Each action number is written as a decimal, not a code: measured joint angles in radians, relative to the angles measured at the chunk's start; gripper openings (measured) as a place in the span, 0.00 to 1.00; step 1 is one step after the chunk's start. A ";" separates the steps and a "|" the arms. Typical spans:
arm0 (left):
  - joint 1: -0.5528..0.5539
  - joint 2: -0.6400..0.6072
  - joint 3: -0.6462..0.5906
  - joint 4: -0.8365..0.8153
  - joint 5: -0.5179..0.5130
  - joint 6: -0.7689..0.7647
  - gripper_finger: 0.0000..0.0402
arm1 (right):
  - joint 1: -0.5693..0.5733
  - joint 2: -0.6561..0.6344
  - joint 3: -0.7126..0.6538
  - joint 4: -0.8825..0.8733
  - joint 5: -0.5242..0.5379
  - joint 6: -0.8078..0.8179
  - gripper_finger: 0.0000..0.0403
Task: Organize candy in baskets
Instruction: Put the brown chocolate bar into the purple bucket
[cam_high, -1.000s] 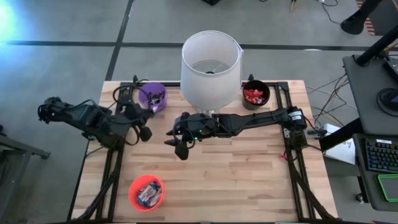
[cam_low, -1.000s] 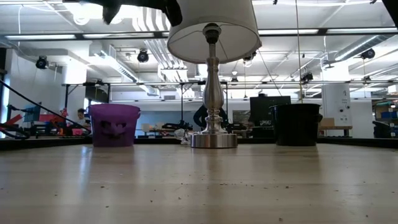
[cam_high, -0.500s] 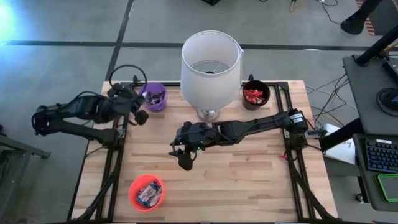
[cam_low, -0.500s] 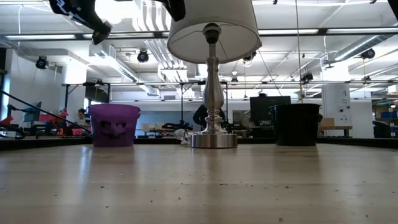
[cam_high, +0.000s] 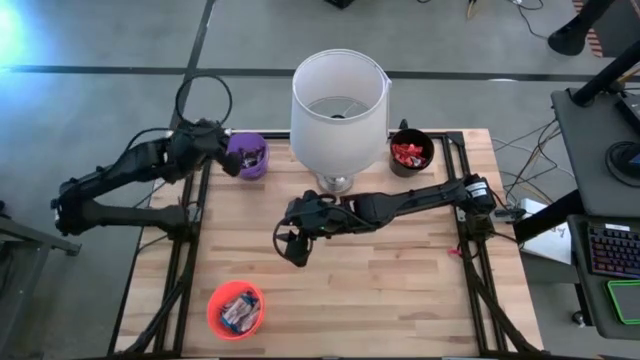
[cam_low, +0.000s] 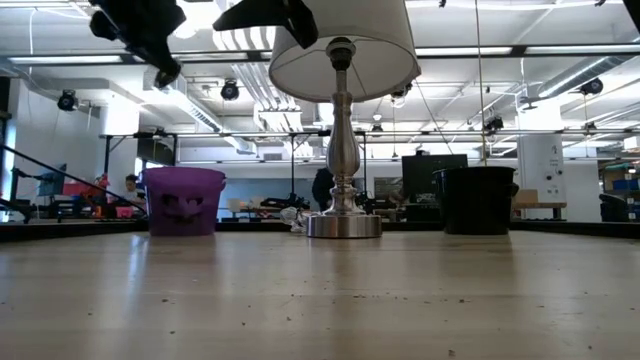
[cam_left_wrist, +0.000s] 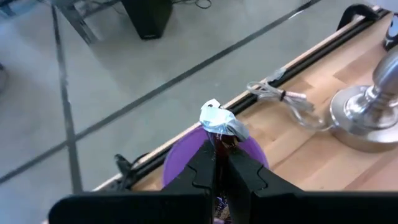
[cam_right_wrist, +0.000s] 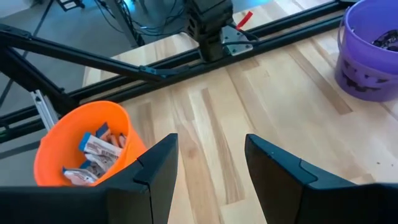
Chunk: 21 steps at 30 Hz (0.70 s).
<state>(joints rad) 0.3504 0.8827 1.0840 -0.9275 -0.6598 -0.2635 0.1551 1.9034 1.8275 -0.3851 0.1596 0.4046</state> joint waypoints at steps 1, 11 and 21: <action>0.020 0.010 0.000 0.015 0.025 0.000 0.00 | 0.000 0.000 0.000 0.000 0.000 0.000 0.44; 0.186 0.142 -0.014 0.042 0.194 0.034 0.00 | 0.002 -0.002 0.000 -0.007 -0.001 0.000 0.44; 0.267 0.289 -0.018 0.046 0.284 0.118 0.00 | 0.002 -0.002 0.000 -0.010 -0.002 0.000 0.44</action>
<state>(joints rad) 0.6172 1.1718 1.0660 -0.8814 -0.3760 -0.1452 0.1570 1.9011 1.8275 -0.3950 0.1581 0.4047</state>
